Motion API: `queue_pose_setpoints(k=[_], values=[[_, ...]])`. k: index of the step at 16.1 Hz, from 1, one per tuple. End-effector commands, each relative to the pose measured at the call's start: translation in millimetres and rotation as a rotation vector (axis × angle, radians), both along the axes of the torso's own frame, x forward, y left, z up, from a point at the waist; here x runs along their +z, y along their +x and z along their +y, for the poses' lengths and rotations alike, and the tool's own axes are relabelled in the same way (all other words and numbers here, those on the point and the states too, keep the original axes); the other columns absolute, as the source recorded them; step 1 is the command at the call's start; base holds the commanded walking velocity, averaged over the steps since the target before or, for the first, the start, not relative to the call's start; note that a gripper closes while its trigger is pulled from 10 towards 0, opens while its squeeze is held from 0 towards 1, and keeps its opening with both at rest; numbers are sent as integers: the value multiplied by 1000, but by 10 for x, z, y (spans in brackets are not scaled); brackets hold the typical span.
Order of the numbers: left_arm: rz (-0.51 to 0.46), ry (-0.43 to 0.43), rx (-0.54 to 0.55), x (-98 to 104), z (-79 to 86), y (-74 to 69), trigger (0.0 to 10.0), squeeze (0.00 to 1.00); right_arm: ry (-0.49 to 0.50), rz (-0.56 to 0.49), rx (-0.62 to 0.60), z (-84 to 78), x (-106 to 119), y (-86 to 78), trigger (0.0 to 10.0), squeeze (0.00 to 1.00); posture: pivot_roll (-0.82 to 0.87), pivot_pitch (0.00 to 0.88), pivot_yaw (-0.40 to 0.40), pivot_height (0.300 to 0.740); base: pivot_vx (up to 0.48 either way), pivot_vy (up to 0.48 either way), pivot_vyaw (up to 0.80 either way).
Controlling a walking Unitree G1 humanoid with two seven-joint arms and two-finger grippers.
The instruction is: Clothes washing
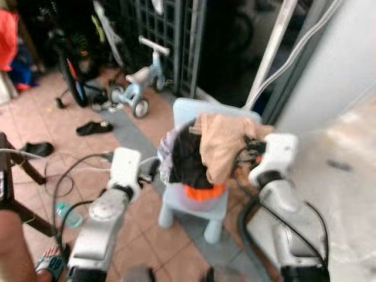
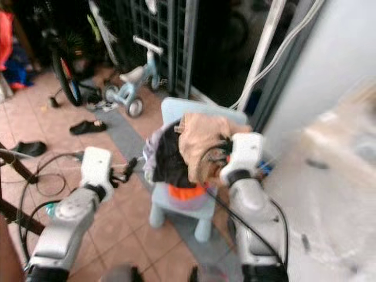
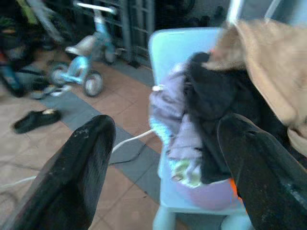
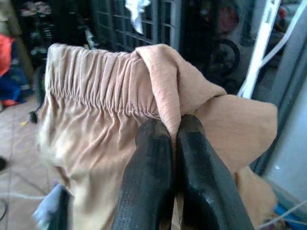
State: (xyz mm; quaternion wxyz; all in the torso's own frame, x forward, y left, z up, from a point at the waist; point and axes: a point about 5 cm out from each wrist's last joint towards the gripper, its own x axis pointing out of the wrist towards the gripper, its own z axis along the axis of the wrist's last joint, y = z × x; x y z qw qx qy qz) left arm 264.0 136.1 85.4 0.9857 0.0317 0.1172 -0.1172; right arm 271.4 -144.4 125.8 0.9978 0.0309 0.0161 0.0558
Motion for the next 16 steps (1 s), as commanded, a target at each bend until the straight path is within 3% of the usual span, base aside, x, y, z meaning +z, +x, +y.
queue_pose_setpoints(k=[1, 6, 11, 13, 16], values=[[-19, -42, 3, 7, -15, -8, 10000, 0, 0, -16, -12, -11, 43, 58, 10000, 0, -39, 0, -20, 740, 0, 0, -800], [-70, -46, 7, 73, -9, 19, 10000, 0, -18, -39, -20, -4, 83, 114, 10000, 0, -41, 0, -21, 740, 0, 0, -800], [-70, -50, 16, 63, 11, 20, 10000, 0, -22, -42, -20, 21, 80, 113, 10000, 0, -44, 0, -19, 740, 0, -395, -800], [-65, -50, 21, 56, 14, 17, 10000, 0, -22, -44, -19, 29, 82, 117, 10000, 0, -43, 0, -17, 740, 0, -398, 0], [-83, -72, 46, 72, 25, 13, 10000, 0, -17, -36, -23, 26, 56, 99, 10000, 0, -43, 0, -13, 740, 0, 0, -267]])
